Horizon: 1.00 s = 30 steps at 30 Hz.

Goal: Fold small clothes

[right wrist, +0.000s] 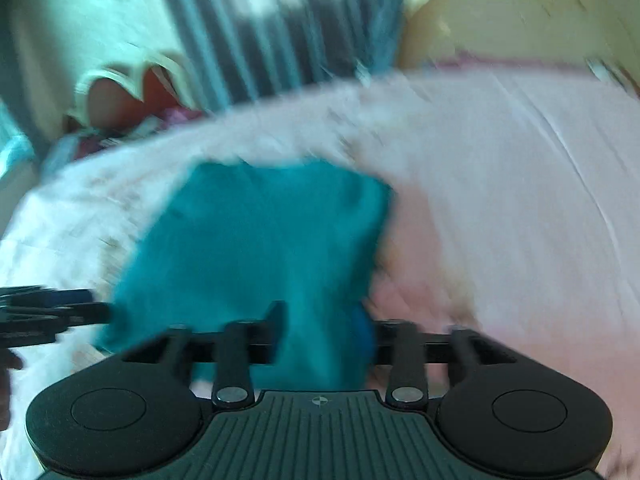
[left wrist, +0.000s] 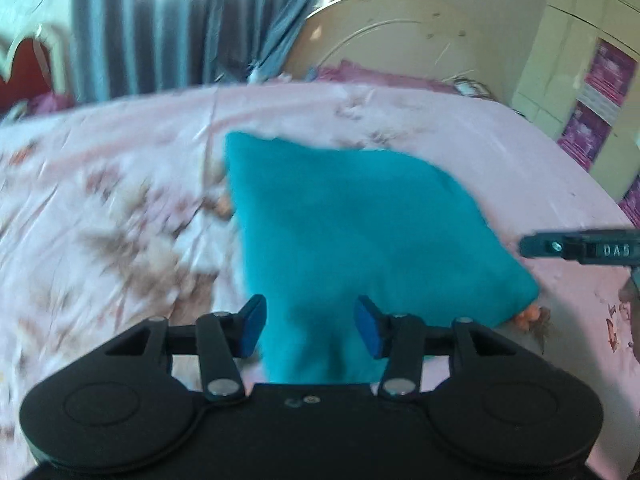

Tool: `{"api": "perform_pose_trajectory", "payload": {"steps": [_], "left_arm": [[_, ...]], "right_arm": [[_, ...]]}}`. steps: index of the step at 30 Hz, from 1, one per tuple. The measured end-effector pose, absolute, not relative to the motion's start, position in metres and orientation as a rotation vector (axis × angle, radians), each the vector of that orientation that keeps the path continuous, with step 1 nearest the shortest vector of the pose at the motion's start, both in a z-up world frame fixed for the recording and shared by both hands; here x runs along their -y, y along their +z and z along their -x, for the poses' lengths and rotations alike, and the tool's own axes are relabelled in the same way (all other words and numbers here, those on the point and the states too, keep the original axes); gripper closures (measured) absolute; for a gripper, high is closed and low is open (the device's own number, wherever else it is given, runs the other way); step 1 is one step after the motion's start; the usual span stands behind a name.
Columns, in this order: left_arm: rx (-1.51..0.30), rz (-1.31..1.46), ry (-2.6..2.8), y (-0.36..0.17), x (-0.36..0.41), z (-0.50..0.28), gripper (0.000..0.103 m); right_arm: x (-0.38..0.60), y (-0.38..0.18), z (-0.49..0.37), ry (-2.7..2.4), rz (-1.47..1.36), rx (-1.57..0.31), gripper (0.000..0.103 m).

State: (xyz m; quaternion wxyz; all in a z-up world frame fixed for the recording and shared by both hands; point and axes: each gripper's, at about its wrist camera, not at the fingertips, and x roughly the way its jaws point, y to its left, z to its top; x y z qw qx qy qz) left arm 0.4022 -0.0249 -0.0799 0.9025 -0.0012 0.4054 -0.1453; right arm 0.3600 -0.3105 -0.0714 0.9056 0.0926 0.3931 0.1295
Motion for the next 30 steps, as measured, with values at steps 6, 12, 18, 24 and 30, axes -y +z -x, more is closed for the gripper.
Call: {"api": "perform_pose_trajectory", "payload": {"steps": [6,12,18,24,30], "left_arm": [[-0.910,-0.154,-0.353,-0.114,0.061,-0.414,0.032],[-0.781,-0.090,-0.320,-0.080,0.048,-0.430,0.033],[-0.933,-0.069,-0.323,-0.111,0.059,-0.502,0.033],[-0.895,-0.225,-0.278,-0.117,0.079,-0.492,0.025],[-0.798,-0.290,-0.159,-0.093,0.063,-0.468,0.001]], "right_arm": [[0.273,-0.125,-0.379,0.304,0.065,-0.932,0.060],[0.279,-0.086,-0.394,0.289,0.018,-0.762,0.059],[0.288,-0.120,-0.473,0.201,0.021,-0.913,0.059],[0.297,-0.127,-0.467,0.208,0.007,-0.920,0.058],[0.349,-0.103,-0.444,0.147,-0.249,-0.820,0.003]]}}
